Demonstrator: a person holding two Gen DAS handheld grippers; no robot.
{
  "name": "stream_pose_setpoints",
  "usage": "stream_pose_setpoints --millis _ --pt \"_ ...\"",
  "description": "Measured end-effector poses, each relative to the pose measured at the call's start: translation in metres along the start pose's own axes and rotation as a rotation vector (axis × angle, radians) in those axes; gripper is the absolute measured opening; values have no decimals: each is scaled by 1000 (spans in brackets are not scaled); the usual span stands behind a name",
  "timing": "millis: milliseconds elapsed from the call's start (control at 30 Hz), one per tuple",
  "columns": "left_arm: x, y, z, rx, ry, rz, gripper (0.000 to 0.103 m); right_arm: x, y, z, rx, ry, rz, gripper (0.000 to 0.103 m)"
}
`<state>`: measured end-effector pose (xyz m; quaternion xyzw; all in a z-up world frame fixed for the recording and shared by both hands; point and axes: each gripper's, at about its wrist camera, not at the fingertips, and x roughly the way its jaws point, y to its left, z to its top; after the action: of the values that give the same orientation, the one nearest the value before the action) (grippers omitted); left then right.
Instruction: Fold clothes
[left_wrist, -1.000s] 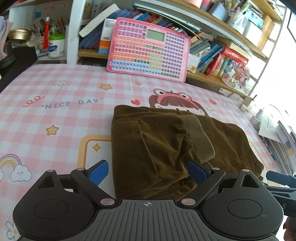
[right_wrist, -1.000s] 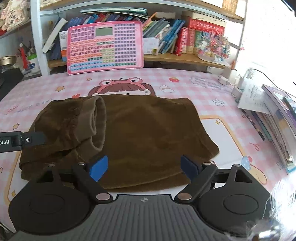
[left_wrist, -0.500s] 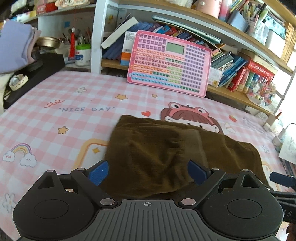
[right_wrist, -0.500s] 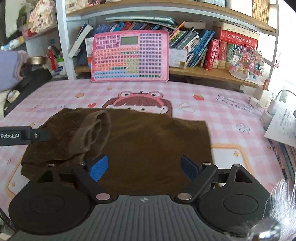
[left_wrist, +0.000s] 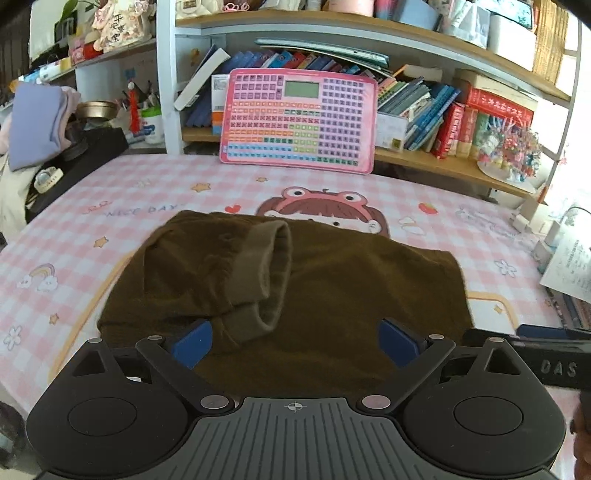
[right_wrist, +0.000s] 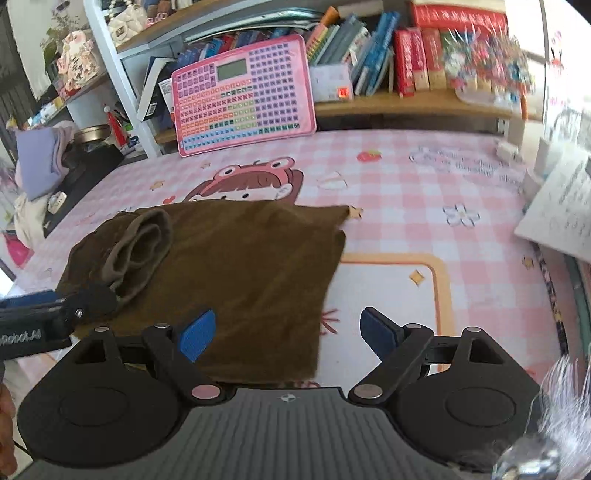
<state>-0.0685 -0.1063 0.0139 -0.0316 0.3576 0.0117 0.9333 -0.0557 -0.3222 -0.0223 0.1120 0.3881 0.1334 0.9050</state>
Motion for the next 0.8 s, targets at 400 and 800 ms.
stream_pose_setpoints --millis 400,800 --pt "-9 -15 -9 -32 24 -34 98 26 -78 -11 550 241 232 63" --pt "-3 -46 -29 205 66 9 98 59 -80 -1 579 334 314 21"
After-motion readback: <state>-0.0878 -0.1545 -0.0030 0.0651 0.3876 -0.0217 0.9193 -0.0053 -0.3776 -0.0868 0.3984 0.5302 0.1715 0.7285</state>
